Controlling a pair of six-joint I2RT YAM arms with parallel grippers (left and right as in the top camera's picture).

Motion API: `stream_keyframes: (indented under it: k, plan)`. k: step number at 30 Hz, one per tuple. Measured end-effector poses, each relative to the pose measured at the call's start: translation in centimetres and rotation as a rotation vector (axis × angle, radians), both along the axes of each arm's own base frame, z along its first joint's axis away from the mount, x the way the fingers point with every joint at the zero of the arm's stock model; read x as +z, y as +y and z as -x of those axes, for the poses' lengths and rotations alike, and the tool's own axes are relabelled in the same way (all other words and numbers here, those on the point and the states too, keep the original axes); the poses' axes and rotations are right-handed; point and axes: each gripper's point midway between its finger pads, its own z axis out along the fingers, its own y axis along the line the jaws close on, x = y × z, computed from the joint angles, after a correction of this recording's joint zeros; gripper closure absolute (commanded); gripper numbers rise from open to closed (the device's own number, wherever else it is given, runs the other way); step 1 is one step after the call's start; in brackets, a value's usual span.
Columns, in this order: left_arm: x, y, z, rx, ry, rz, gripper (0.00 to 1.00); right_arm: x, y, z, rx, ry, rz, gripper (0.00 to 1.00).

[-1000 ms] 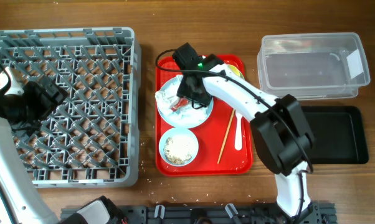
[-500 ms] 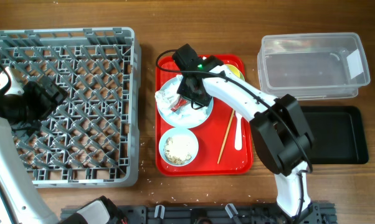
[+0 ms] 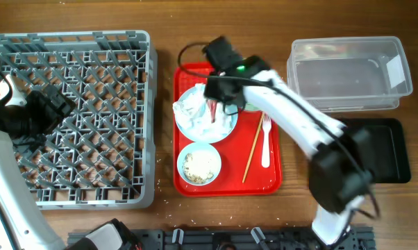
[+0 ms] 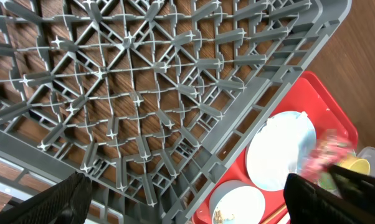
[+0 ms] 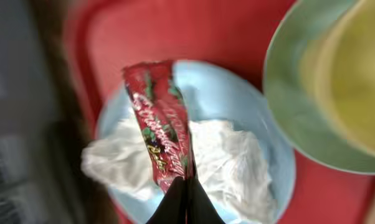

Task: Sort waste into correct bins and load items into the dishwasher rack
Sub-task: 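Carry the red wrapper right and drop it into the clear bin, then return the right gripper to the plate and grasp the white tissue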

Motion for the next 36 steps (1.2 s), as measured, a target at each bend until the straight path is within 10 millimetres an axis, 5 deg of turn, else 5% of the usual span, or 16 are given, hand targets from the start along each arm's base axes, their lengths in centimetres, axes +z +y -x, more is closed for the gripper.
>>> stream_keyframes:
  k: [2, 7, 12, 13, 14, 16, 20, 22, 25, 29, 31, 33, 36]
  plan:
    - [0.0, 0.0, 0.0, 0.000, 0.000, 0.000, 0.00, 4.0, -1.2, -0.4, -0.004, -0.080, -0.039, 0.96]
    - [0.0, 0.0, 0.0, 0.000, 0.000, 0.000, 0.00, 8.8, -6.6, -2.4, -0.091, -0.187, -0.064, 0.96]
    - [0.0, 0.0, 0.0, 0.000, 0.000, 0.000, 0.00, 10.3, -21.7, -4.6, -0.460, -0.207, 0.022, 0.96]
    - [0.0, 0.0, 0.0, 0.000, 0.000, 0.000, 0.00, 10.2, -24.6, -4.6, -0.536, -0.206, 0.043, 0.88]
    - [0.0, 0.0, 0.0, 0.000, 0.000, 0.000, 0.00, 10.2, -27.0, -4.6, -0.594, -0.207, 0.053, 0.46]
    - [0.0, 0.0, 0.0, 0.000, 0.000, 0.000, 0.00, 10.2, -30.3, -4.6, -0.683, -0.211, 0.066, 0.03]
    - [0.0, 0.0, 0.0, 0.000, 0.000, 0.000, 0.00, 9.6, -32.7, -6.9, -0.689, -0.272, 0.069, 0.00]
    - [0.0, 0.0, 0.0, 0.000, 0.000, 0.000, 0.00, 9.0, -31.0, -8.0, -0.570, -0.268, 0.010, 0.00]
    - [0.0, 0.0, 0.0, 0.000, 0.000, 0.000, 0.00, 9.5, -25.8, -8.3, -0.329, -0.258, -0.196, 0.00]
    - [0.0, 0.0, 0.0, 0.000, 0.000, 0.000, 0.00, 12.6, -14.0, -6.4, 0.113, -0.271, -0.507, 0.00]
    - [0.0, 0.0, 0.0, 0.000, 0.000, 0.000, 0.00, 12.2, -7.6, -3.7, 0.277, -0.220, -0.511, 0.00]
    - [0.0, 0.0, 0.0, 0.000, 0.000, 0.001, 0.00, 11.1, -3.0, -1.4, 0.375, -0.186, -0.440, 0.21]
    - [0.0, 0.0, 0.0, 0.000, 0.000, 0.000, 0.00, 8.2, 2.7, 1.6, 0.444, -0.191, -0.198, 0.21]
